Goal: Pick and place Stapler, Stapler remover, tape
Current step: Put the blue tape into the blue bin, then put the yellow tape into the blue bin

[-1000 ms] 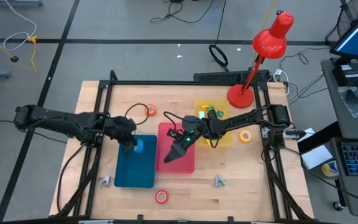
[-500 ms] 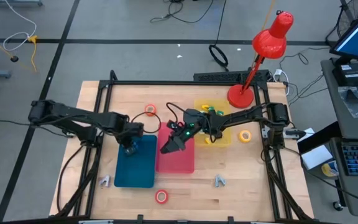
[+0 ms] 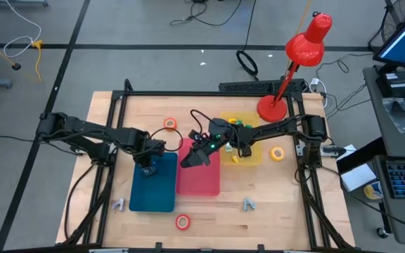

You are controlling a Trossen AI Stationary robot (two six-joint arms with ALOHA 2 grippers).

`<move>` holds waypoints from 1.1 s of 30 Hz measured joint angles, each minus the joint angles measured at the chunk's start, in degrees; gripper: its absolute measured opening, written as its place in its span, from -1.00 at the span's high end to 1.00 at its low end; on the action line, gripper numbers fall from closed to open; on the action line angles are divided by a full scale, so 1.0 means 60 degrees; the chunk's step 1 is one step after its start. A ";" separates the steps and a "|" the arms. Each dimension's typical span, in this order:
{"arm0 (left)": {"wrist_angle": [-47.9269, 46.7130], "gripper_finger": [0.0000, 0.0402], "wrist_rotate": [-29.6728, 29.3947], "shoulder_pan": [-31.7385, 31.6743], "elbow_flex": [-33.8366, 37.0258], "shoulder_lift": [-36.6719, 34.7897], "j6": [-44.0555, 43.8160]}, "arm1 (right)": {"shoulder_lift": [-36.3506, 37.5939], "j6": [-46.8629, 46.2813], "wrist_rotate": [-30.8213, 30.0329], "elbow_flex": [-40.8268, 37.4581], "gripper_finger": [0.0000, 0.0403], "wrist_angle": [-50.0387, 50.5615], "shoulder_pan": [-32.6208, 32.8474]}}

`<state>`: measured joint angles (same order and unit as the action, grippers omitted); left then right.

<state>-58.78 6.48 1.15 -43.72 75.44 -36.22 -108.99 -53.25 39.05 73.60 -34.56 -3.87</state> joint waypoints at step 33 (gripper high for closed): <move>0.0863 0.21 -0.2995 0.0386 -0.1515 -0.4398 0.0732 | 0.1866 -0.1875 0.3060 -0.0887 0.21 0.4843 0.1604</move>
<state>-53.60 -11.49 3.46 -52.82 49.05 -31.83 -97.80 -64.51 57.40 68.28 -5.50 5.76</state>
